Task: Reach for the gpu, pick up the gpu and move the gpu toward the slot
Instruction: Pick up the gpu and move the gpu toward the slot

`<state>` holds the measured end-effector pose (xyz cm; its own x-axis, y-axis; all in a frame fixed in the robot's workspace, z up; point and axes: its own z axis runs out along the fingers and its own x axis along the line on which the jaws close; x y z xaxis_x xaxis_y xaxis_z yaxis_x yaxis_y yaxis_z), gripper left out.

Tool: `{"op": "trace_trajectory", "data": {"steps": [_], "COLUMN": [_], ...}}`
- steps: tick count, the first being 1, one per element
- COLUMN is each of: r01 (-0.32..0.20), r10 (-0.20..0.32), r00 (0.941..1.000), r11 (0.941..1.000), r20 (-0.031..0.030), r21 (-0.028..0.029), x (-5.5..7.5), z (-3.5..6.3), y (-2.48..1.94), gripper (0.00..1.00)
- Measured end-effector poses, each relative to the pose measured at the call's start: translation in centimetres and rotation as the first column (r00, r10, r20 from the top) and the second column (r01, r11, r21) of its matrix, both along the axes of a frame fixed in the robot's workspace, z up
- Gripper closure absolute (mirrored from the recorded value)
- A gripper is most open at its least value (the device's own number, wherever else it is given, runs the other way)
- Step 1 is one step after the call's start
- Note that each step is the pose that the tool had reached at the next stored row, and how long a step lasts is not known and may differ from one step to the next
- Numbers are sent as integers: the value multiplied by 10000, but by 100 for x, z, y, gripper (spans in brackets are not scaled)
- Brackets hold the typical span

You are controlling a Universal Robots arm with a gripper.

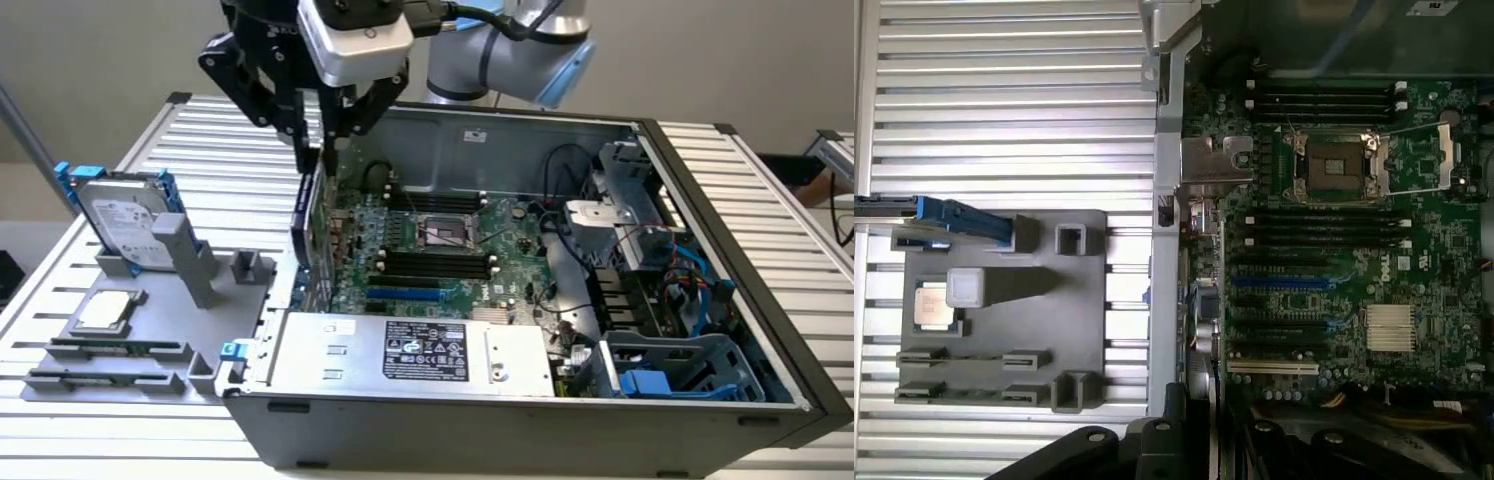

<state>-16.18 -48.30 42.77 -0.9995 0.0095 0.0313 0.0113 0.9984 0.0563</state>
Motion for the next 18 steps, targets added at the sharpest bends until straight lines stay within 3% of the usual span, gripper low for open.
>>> {"op": "trace_trajectory", "data": {"steps": [11, 18], "r01": [0, 1], "r10": [0, -1], "r00": [10000, 10000], "r11": [10000, 10000], "r20": [-1, -1], "r21": [13, 14], "x": [500, 818], "z": [-1, -12], "y": [10, 39], "gripper": [74, 74]}}
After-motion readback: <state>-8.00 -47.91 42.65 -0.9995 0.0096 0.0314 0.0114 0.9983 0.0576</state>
